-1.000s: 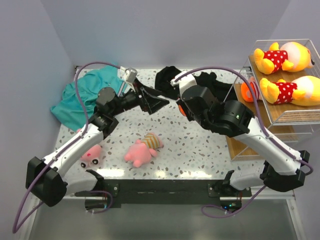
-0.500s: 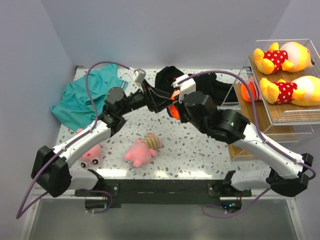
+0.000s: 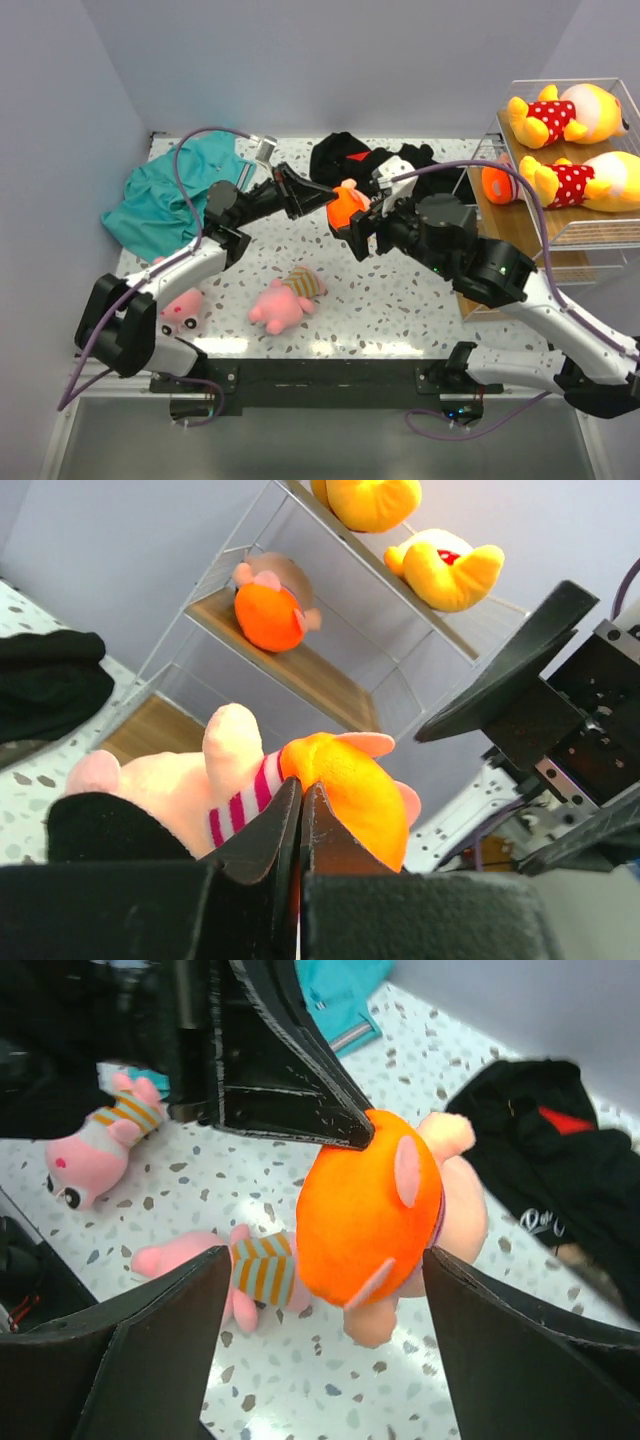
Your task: Place and organize the stuffed toys onto the shelf
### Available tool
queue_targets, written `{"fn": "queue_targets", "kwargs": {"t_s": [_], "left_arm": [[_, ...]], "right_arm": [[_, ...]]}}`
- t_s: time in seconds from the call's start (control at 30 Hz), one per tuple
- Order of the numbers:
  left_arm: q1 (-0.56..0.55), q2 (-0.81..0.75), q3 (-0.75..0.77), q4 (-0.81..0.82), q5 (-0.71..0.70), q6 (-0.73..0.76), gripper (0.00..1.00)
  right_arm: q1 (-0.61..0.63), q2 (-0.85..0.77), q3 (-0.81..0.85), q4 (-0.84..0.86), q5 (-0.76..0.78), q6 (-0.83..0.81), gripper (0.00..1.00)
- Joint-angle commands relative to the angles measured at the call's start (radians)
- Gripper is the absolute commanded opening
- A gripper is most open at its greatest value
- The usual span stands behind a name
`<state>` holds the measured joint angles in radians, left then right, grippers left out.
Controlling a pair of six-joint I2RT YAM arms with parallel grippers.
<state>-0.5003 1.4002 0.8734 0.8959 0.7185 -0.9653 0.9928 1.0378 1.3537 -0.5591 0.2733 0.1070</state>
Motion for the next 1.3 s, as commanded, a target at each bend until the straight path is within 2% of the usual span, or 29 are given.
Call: {"fn": "queue_targets", "kwargs": {"t_s": [0.0, 0.03, 0.17, 0.33, 0.5, 0.67, 0.77, 0.87, 0.9, 1.0, 1.03, 1.07, 1.13, 1.17, 1.2, 1.23, 1.27], "left_arm": [[0.106, 0.049, -0.007, 0.408, 0.169, -0.369, 0.00], [0.118, 0.054, 0.001, 0.434, 0.191, -0.401, 0.00], [0.137, 0.059, 0.044, 0.566, 0.262, -0.567, 0.00], [0.137, 0.022, 0.082, 0.580, 0.266, -0.645, 0.00], [0.125, -0.023, 0.090, 0.558, 0.245, -0.661, 0.00], [0.115, -0.072, 0.076, 0.469, 0.233, -0.584, 0.00], [0.108, -0.076, 0.065, 0.471, 0.226, -0.584, 0.00], [0.102, -0.067, 0.055, 0.498, 0.225, -0.610, 0.00], [0.103, -0.064, 0.053, 0.511, 0.226, -0.619, 0.00], [0.103, -0.052, 0.038, 0.549, 0.225, -0.645, 0.00], [0.103, -0.050, 0.033, 0.543, 0.225, -0.641, 0.00], [0.103, -0.049, 0.029, 0.538, 0.226, -0.636, 0.00], [0.103, -0.053, 0.022, 0.505, 0.231, -0.609, 0.00], [0.105, -0.055, 0.022, 0.488, 0.234, -0.592, 0.16], [0.105, -0.058, 0.024, 0.459, 0.236, -0.572, 0.27], [0.108, -0.072, 0.035, 0.357, 0.237, -0.503, 0.37], [0.115, -0.084, 0.045, 0.281, 0.237, -0.450, 0.53]], "right_arm": [[-0.020, -0.080, 0.001, 0.045, -0.265, -0.277, 0.83], [-0.022, -0.093, -0.013, 0.050, -0.243, -0.355, 0.83], [-0.022, -0.200, -0.146, 0.186, -0.166, -0.492, 0.84], [-0.026, -0.167, -0.199, 0.301, -0.163, -0.584, 0.86], [-0.028, -0.076, -0.222, 0.388, -0.233, -0.610, 0.86], [-0.029, -0.042, -0.241, 0.436, -0.351, -0.558, 0.86], [-0.028, -0.010, -0.254, 0.462, -0.336, -0.550, 0.80], [-0.028, 0.007, -0.272, 0.487, -0.342, -0.573, 0.62], [-0.028, 0.007, -0.275, 0.505, -0.321, -0.578, 0.50], [-0.028, 0.007, -0.283, 0.544, -0.277, -0.576, 0.29], [-0.028, 0.004, -0.286, 0.553, -0.275, -0.572, 0.11], [-0.028, -0.011, -0.291, 0.554, -0.275, -0.566, 0.04], [-0.029, -0.034, -0.313, 0.606, -0.252, -0.537, 0.00], [-0.029, -0.048, -0.318, 0.611, -0.238, -0.524, 0.00], [-0.028, -0.053, -0.318, 0.596, -0.227, -0.511, 0.00], [-0.028, -0.058, -0.320, 0.582, -0.209, -0.504, 0.00], [-0.029, -0.059, -0.321, 0.564, -0.204, -0.500, 0.00]]}}
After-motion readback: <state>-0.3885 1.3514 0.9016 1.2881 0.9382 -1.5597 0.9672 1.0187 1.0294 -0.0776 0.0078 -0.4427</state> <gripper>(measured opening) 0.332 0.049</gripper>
